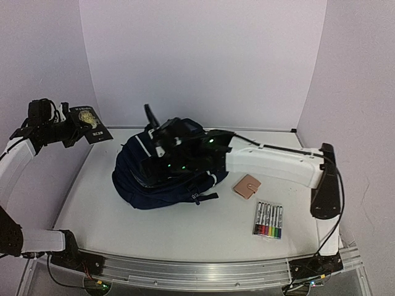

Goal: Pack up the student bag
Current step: Place the book in the student bag.

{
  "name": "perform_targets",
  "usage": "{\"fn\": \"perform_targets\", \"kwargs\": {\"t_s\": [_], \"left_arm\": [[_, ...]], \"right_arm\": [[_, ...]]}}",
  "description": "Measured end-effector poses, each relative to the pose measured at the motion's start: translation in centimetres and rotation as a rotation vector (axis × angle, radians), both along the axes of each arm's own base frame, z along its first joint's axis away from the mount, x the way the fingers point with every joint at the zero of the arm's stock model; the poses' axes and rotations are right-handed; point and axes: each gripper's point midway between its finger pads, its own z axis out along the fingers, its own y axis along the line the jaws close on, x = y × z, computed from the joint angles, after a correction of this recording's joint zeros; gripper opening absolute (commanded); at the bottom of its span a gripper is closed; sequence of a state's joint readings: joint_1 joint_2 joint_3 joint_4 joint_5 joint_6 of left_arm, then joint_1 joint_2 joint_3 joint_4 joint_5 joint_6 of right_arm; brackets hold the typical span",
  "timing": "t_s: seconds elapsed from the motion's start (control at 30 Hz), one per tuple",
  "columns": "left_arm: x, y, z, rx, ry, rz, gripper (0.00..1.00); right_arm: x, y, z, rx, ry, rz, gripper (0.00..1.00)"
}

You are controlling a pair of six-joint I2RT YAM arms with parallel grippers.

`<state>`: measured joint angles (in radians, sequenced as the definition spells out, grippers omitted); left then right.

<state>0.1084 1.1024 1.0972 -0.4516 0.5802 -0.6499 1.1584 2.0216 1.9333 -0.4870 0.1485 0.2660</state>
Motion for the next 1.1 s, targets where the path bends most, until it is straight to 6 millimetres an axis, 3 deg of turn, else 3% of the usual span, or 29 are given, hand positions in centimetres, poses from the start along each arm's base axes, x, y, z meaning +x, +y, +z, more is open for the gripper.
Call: {"fn": "perform_targets", "kwargs": {"t_s": [0.13,0.23,0.33,0.57,0.63,0.7,0.8,0.87,1.0,1.1], "left_arm": [[-1.1,0.4,-3.0,0.005,0.08,0.031,0.0],[-2.0,0.4,-4.1,0.003,0.111,0.036,0.0],[-2.7,0.3,-4.1,0.003,0.109,0.035,0.0],[-4.3,0.0,-2.9,0.002,0.066,0.026,0.0],[-4.6,-0.2,-3.0,-0.002,0.064,0.018,0.0],[-5.0,-0.4,-3.4,-0.009,0.073,0.009,0.0],[-5.5,-0.8,-4.1,-0.025,0.089,-0.014,0.0],[-5.8,-1.2,-4.9,-0.039,0.107,-0.032,0.0],[-6.7,-1.7,-6.8,-0.066,0.154,-0.054,0.0],[-7.3,-1.9,-7.7,-0.087,0.176,-0.055,0.0]], "right_arm": [[-1.5,4.3,-4.0,-0.143,-0.095,0.009,0.98],[-2.3,6.2,-6.7,-0.227,-0.154,0.016,0.98],[-1.3,6.5,-8.5,-0.311,-0.221,-0.013,0.98],[2.5,5.2,-10.6,-0.474,-0.374,-0.119,0.97],[3.2,4.9,-11.1,-0.507,-0.405,-0.143,0.89],[3.7,4.7,-11.4,-0.532,-0.43,-0.158,0.74],[4.2,4.4,-11.3,-0.543,-0.45,-0.179,0.39],[4.6,4.4,-10.7,-0.537,-0.461,-0.192,0.24],[4.9,4.7,-9.3,-0.475,-0.456,-0.219,0.04],[5.2,4.7,-8.8,-0.413,-0.41,-0.236,0.0]]}}
